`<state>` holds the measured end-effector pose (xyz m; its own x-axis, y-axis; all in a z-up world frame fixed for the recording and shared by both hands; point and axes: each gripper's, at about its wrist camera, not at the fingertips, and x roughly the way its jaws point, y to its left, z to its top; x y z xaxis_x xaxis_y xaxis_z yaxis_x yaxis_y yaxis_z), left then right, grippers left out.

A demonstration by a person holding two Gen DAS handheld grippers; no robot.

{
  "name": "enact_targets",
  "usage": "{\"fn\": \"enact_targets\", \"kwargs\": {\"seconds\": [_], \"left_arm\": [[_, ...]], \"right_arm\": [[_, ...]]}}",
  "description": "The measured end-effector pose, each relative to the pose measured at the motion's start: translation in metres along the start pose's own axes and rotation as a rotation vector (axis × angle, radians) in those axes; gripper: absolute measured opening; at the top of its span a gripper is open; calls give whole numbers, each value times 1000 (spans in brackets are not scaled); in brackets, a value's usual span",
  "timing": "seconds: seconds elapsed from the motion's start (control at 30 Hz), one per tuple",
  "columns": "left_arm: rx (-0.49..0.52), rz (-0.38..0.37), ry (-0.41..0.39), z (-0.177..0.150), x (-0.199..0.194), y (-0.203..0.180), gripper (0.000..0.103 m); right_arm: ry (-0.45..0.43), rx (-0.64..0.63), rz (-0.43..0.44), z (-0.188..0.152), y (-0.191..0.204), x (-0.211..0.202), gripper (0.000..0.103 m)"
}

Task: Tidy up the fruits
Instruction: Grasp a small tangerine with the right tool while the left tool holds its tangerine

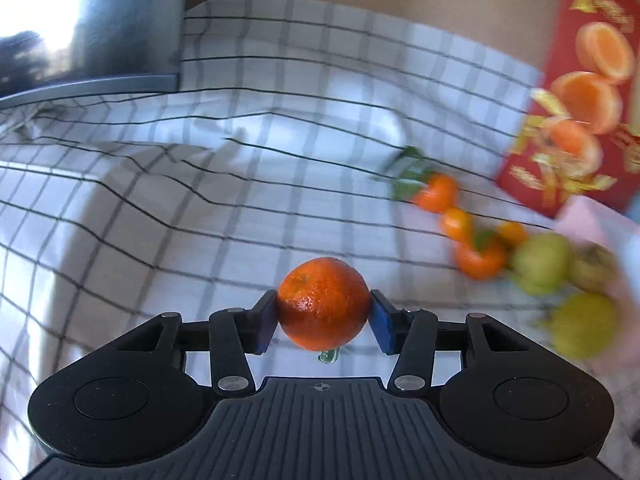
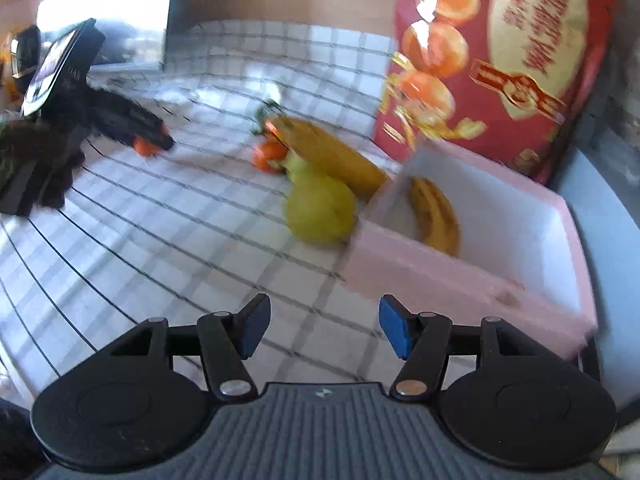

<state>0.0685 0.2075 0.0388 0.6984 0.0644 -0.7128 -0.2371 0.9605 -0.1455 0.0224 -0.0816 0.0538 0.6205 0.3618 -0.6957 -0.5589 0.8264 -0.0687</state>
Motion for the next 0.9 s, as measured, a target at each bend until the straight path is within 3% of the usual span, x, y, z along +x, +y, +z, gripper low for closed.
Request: {"fn": "enact_targets", "kwargs": {"seconds": [0.17, 0.23, 0.37, 0.43, 0.5, 0.57, 0.63, 0.77, 0.9], "left_arm": [[-11, -136, 26, -24, -31, -18, 54], [2, -167, 45, -34, -40, -25, 54], [-24, -221, 88, -49, -52, -27, 54], [-37, -233, 94, -54, -58, -24, 54], [-39, -226, 89, -58, -63, -19, 54], [-52, -214, 83, -61, -67, -12, 54], [-82, -203, 77, -63, -71, -2, 54], [-135, -169, 73, -69, -74, 18, 54], [-167, -153, 81, -72, -74, 28, 54]], "right_arm": [[-73, 20, 166, 59, 4, -1, 61], [-71, 55, 225, 101, 0, 7, 61], [13, 116, 240, 172, -9, 53, 60], [78, 112, 230, 199, -9, 89, 51], [182, 141, 248, 215, -8, 128, 40], [265, 170, 259, 222, -3, 162, 39], [325, 156, 214, 226, 8, 193, 39], [383, 84, 111, 224, 28, 225, 39], [433, 83, 80, 221, 33, 239, 39]]}}
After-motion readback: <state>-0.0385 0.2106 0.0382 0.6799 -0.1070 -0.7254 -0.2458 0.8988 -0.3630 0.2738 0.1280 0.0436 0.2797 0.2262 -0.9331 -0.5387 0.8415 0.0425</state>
